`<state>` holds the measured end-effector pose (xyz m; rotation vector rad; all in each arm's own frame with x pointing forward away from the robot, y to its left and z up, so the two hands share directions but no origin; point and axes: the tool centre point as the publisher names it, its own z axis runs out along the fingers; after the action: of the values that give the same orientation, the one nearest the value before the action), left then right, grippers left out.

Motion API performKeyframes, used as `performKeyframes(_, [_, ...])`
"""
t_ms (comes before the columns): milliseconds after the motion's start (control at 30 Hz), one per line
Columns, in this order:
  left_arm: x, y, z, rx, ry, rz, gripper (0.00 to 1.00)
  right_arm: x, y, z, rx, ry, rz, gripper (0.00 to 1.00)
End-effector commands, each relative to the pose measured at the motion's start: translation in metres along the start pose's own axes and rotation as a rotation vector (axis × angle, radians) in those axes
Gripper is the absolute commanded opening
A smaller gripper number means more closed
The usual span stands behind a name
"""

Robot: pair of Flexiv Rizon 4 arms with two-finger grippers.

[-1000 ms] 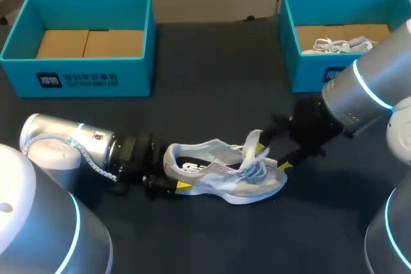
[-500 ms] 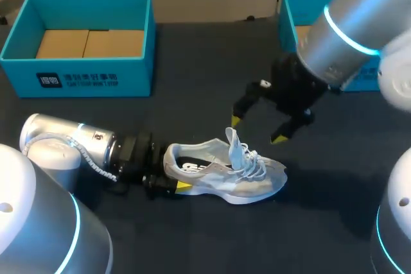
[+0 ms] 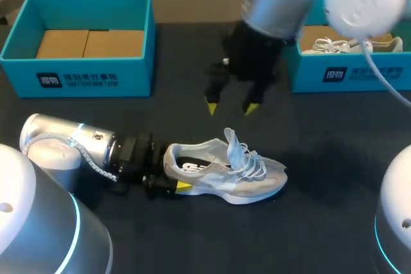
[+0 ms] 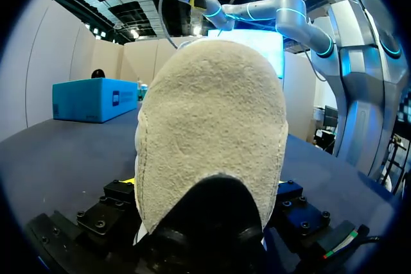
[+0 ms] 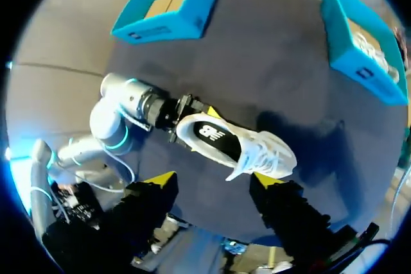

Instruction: Take the shoe out of the shoebox, open the shoe tongue, remove and reinsert the insole, then place the shoe into the shoebox

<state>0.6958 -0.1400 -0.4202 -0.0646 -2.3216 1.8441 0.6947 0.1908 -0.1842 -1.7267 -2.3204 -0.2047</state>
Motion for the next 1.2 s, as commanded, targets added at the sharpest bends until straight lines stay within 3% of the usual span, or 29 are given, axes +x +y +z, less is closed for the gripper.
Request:
performKeyframes(33, [0.000, 0.002, 0.001, -0.003, 0.001, -0.001, 0.00, 0.017, 0.017, 0.005, 0.113, -0.374, -0.065, 0.19])
performKeyframes(67, [0.000, 0.002, 0.001, -0.003, 0.001, -0.001, 0.00, 0.017, 0.016, 0.005, 0.102, -0.369, -0.078, 0.00])
performKeyframes(167, [0.000, 0.002, 0.001, -0.003, 0.001, -0.001, 0.00, 0.014, 0.014, 0.005, 0.068, -0.336, -0.142, 0.00])
performKeyframes(267, [0.000, 0.002, 0.001, -0.003, 0.001, -0.001, 0.00, 0.014, 0.008, 0.006, 0.031, -0.274, -0.350, 0.00])
performKeyframes(800, [0.000, 0.002, 0.001, -0.003, 0.001, -0.001, 0.00, 0.018, 0.012, 0.011, 0.045, -0.305, -0.390, 0.00])
performKeyframes(967, [0.000, 0.002, 0.001, -0.003, 0.001, -0.001, 0.00, 0.026, 0.015, 0.017, 0.038, -0.378, -0.574, 0.00])
performKeyframes(1200, [0.000, 0.002, 0.001, -0.003, 0.001, -0.001, 0.00, 0.034, 0.012, 0.023, -0.028, -0.372, -0.839, 0.00])
